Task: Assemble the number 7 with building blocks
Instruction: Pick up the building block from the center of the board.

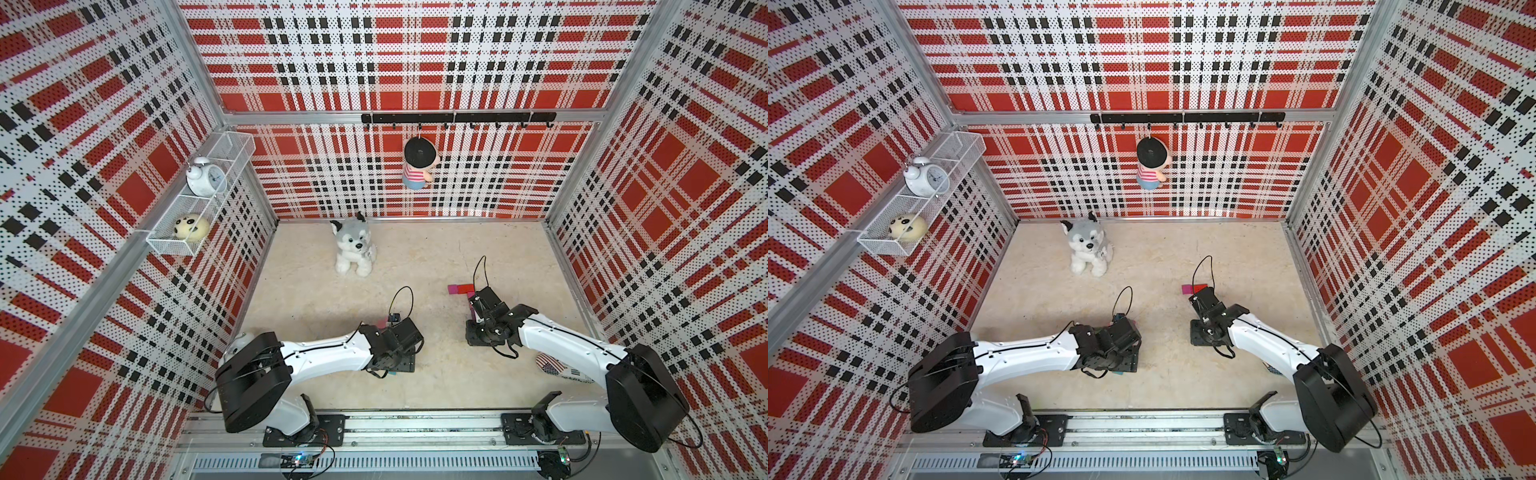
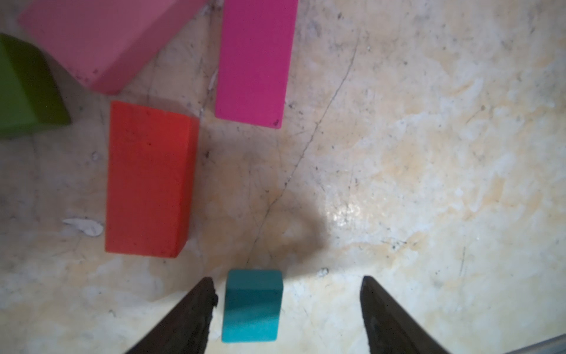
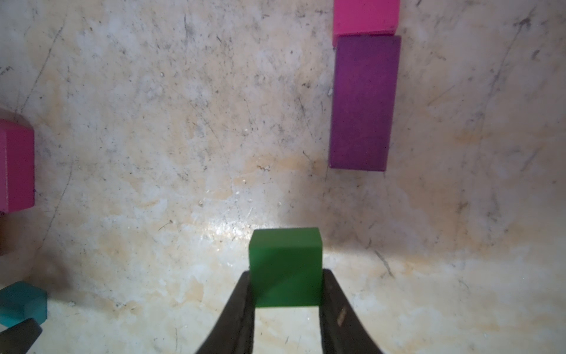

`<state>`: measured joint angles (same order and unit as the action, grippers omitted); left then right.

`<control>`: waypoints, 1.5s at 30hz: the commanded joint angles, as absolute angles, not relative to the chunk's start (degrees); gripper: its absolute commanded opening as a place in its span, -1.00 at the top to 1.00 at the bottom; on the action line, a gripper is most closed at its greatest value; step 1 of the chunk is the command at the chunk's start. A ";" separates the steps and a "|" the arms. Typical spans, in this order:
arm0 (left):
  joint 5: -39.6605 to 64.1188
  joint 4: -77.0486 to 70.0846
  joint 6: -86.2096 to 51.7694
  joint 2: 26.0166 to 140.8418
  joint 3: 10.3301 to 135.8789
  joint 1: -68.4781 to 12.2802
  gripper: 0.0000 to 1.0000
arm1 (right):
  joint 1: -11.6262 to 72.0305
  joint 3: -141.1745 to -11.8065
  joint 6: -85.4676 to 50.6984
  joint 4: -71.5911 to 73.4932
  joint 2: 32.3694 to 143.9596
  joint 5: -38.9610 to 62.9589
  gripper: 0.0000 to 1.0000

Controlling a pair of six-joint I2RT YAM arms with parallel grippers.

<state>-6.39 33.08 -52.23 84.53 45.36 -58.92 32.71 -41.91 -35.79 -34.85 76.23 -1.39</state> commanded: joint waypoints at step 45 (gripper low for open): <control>-10.99 35.02 -47.12 90.18 53.16 -56.03 0.54 | 30.41 -41.04 -35.07 -33.37 78.23 -0.41 0.61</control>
<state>-8.62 35.64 -50.24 89.49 48.34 -58.61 30.83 -41.36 -35.00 -33.98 77.89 -0.43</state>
